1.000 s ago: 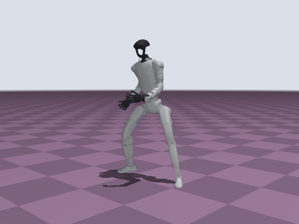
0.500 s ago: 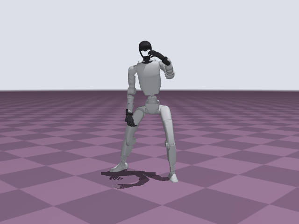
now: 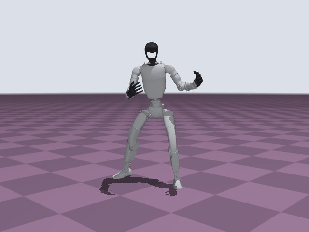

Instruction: Kungfu

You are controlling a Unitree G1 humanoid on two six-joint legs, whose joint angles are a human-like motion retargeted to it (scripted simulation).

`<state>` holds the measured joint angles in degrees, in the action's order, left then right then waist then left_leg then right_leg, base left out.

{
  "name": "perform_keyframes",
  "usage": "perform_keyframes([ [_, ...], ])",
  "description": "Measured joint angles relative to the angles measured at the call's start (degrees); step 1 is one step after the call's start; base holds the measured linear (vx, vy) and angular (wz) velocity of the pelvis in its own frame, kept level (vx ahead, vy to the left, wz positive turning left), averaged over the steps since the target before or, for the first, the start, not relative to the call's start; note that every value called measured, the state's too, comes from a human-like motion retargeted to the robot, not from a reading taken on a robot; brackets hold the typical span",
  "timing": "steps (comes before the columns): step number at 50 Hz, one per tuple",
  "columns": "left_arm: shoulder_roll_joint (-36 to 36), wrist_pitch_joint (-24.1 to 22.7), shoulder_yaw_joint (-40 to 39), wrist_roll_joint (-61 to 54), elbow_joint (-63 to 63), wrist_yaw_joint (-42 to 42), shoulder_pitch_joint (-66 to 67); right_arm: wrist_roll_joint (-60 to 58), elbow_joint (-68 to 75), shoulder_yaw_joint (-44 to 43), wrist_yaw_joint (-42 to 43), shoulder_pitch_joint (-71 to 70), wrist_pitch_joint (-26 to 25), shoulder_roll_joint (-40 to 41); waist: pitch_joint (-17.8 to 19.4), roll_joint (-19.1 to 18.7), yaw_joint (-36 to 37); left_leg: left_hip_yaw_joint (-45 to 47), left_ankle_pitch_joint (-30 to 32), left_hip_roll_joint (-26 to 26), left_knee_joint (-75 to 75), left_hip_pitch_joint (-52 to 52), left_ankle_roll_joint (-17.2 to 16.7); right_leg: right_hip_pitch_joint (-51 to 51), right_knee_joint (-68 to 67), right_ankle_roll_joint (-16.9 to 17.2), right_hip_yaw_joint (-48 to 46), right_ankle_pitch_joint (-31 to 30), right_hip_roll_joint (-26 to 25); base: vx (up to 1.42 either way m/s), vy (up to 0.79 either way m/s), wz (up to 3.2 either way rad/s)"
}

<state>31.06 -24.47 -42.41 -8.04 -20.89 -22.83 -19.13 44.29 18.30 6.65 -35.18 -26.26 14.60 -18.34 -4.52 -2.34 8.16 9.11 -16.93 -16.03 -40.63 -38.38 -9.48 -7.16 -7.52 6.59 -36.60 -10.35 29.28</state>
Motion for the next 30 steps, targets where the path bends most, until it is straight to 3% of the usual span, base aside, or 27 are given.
perform_keyframes([
  [7,-3.4,4.9,-24.0,-4.7,-18.3,-8.4,30.8,4.1,-18.8,-8.7,7.8,-5.3,5.5,-17.7,-0.4,0.0,-5.6,4.4,6.6,-4.3,11.7,10.2,-3.3,-8.0,-9.2,3.0,9.6,7.3,-1.3,-0.39,-0.46,-0.96],
  [12,-8.2,7.6,-34.7,-9.0,-36.8,-10.6,47.0,4.9,-26.7,-18.2,16.2,-6.1,12.3,-27.1,-0.2,0.8,-11.5,9.0,13.1,-6.4,23.7,18.8,-5.5,-16.6,-20.3,3.1,17.6,15.8,-3.7,-0.50,-0.61,-0.84],
  [15,-11.8,9.0,-36.1,-13.4,-46.0,-11.6,53.1,4.4,-30.4,-24.3,22.3,-3.3,16.7,-30.1,-2.0,1.5,-16.0,10.4,16.7,-6.8,29.7,21.7,-5.5,-21.1,-26.7,2.1,17.5,21.5,-3.9,-0.44,-0.73,-0.59],
  [17,-15.4,9.6,-33.0,-15.4,-49.0,-11.3,53.9,4.3,-32.9,-29.7,25.8,0.3,19.4,-31.5,-2.4,1.2,-17.8,11.5,18.5,-9.0,32.6,24.0,-5.1,-22.2,-29.8,0.6,15.6,24.8,-5.7,-0.46,-0.84,-0.79],
  [19,-19.4,9.8,-25.2,-17.5,-50.0,-10.1,51.1,3.6,-35.7,-36.2,29.7,5.1,21.0,-32.8,-2.5,1.3,-19.7,14.4,20.3,-9.0,36.1,25.8,-2.2,-23.1,-32.0,-0.4,14.4,27.2,-6.2,-0.49,-0.71,-0.41],
  [22,-23.1,13.0,-7.6,-22.6,-50.5,-11.6,42.0,1.4,-40.4,-47.5,34.6,13.6,22.3,-34.0,-2.0,0.6,-22.8,18.3,24.7,-9.4,40.1,26.5,0.6,-23.3,-34.3,-1.7,11.9,30.0,-6.5,-0.39,-0.40,0.33],
  [26,-28.8,22.2,17.1,-26.0,-46.4,-21.5,22.6,-4.5,-47.8,-63.0,40.8,25.2,23.9,-32.3,-0.4,-0.2,-26.5,26.0,30.9,-10.8,41.6,23.2,2.8,-21.2,-34.6,-3.0,7.7,32.0,-6.2,-0.40,-0.30,1.15],
  [30,-34.5,23.4,34.1,-21.9,-36.1,-25.9,9.1,-13.6,-51.5,-69.8,46.1,28.7,23.7,-31.8,2.7,-0.9,-28.2,28.0,33.0,-12.1,40.4,21.0,4.8,-19.2,-34.2,-3.7,5.3,33.1,-6.8,-0.38,-0.02,0.64],
])
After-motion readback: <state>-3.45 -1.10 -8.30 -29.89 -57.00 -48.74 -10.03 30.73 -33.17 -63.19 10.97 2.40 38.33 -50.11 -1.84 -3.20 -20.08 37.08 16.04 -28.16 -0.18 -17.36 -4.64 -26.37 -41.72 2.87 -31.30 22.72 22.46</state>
